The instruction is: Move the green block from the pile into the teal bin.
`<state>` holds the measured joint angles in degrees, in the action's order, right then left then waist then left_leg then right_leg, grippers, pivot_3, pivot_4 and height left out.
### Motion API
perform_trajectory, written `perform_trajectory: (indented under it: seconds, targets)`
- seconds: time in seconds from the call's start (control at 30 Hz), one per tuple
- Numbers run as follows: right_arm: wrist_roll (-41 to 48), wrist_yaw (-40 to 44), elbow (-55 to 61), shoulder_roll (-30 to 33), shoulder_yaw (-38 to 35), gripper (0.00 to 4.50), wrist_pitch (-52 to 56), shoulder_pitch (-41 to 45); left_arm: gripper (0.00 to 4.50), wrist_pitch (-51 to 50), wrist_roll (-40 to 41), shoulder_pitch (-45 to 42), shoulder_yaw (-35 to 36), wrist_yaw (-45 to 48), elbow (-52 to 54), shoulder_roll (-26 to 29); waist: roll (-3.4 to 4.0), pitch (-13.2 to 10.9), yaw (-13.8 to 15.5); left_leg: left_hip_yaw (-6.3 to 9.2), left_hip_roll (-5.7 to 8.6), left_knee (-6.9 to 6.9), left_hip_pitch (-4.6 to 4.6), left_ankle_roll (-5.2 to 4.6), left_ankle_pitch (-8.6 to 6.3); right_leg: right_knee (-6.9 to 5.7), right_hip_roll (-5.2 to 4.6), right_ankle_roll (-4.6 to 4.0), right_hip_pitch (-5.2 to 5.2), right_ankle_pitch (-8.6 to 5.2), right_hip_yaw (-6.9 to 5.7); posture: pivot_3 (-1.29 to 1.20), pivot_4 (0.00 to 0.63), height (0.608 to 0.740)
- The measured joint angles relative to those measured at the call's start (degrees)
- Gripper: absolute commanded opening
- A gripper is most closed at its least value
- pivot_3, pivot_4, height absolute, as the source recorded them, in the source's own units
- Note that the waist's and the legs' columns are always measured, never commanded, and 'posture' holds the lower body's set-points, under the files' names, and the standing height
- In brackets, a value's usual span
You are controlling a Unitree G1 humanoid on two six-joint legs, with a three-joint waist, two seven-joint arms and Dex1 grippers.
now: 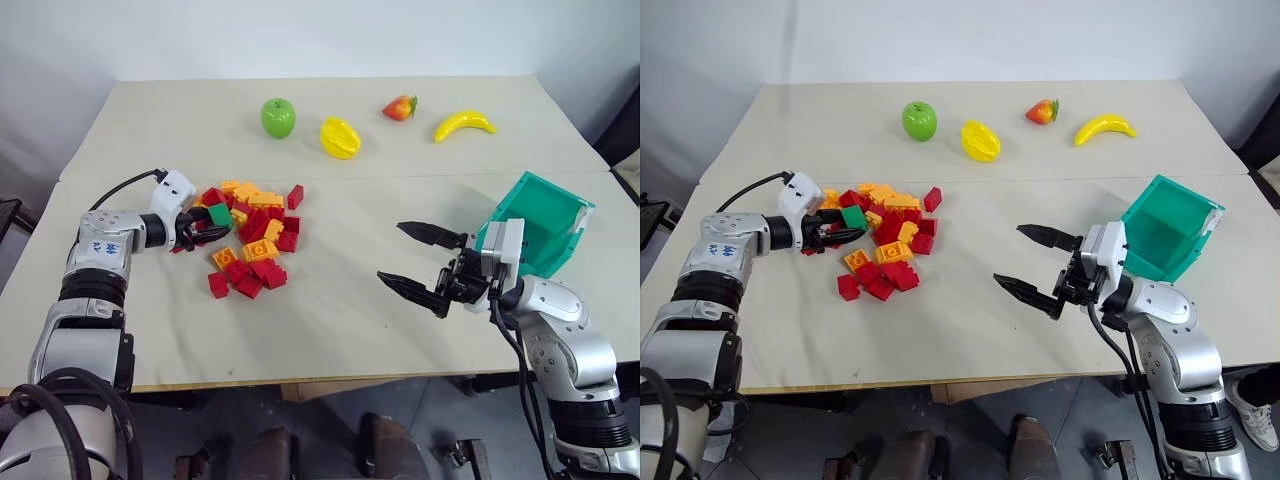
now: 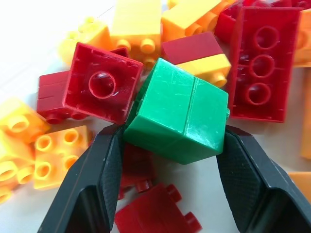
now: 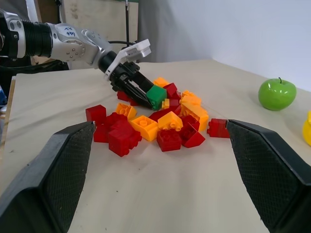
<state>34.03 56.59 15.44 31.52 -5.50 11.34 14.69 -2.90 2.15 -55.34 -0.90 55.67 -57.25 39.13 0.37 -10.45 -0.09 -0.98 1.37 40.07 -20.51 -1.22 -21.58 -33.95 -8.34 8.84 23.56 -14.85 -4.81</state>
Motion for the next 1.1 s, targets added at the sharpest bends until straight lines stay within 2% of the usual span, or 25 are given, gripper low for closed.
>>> perform_trajectory:
  seconds: [0.17,0.3,0.43,0.5,0.73,0.9,1.0,1.1]
  targets:
    - [-0.1,-0.1,0.0,0.0,0.0,4.5,0.0,-0.3,2.49,5.1,4.4,-0.9,3.9,9.5,3.1,2.6,-0.11,-0.1,0.0,0.03,-0.02,0.01,-0.04,0.0,0.0,0.01,0.0,0.0,0.03,0.0,-0.03,0.0,0.15,0.74]
    - [-0.1,-0.4,0.4,1.3,-1.2,4.5,0.0,-2.4,2.49,3.5,9.2,-3.3,4.3,17.4,11.9,0.6,-0.12,-0.1,1.0,0.24,0.03,0.21,-0.23,-0.02,-0.01,0.02,-0.05,0.01,0.01,0.01,-0.19,0.0,0.15,0.74]
    - [0.0,-0.8,1.3,5.3,-7.8,4.5,0.0,-7.8,2.49,1.6,8.8,-7.0,-1.9,21.7,17.2,-8.5,-0.12,-0.1,2.9,0.44,0.18,0.42,-0.43,-0.1,0.01,0.1,-0.14,0.12,-0.1,0.07,-0.39,0.0,0.15,0.74]
    - [0.0,-1.1,2.3,6.5,-11.3,4.5,-0.1,-10.8,2.49,1.7,7.3,-7.7,-5.7,21.9,17.0,-14.1,-0.13,-0.1,2.8,0.38,0.18,0.54,-0.6,-0.14,0.0,0.14,-0.13,0.16,-0.02,0.09,-0.4,0.0,0.15,0.74]
    - [0.4,-2.1,6.4,7.5,-21.7,4.5,-0.1,-25.1,2.49,9.0,-3.4,-11.6,-15.1,12.1,0.9,-30.9,-0.19,-0.1,2.7,0.22,0.17,0.51,-0.58,-0.25,-0.04,0.17,-0.13,0.18,0.0,0.1,-0.38,0.0,0.15,0.74]
    - [1.3,-5.2,12.2,5.6,-23.0,4.5,0.0,-29.6,2.49,11.6,-6.6,-12.3,-15.8,7.7,-6.7,-34.6,-0.2,-0.1,1.7,0.21,0.11,0.52,-0.55,-0.26,-0.03,0.11,-0.12,0.18,0.04,0.1,-0.38,0.0,0.15,0.74]
    - [1.3,-6.9,14.8,4.3,-22.7,4.5,0.2,-31.4,3.4,11.0,-6.5,-12.3,-14.9,9.1,-8.1,-35.8,-0.2,-0.1,1.7,0.2,0.16,0.59,-0.59,-0.32,-0.05,0.12,-0.17,0.21,0.03,0.12,-0.36,0.0,0.15,0.74]
    - [1.4,-7.9,16.0,4.2,-22.4,4.5,0.5,-31.6,4.33,10.3,-5.5,-12.3,-13.2,13.9,-8.0,-34.5,-0.2,-0.1,1.7,0.21,0.15,0.63,-0.59,-0.34,-0.06,0.11,-0.17,0.21,0.03,0.12,-0.36,0.0,0.15,0.74]
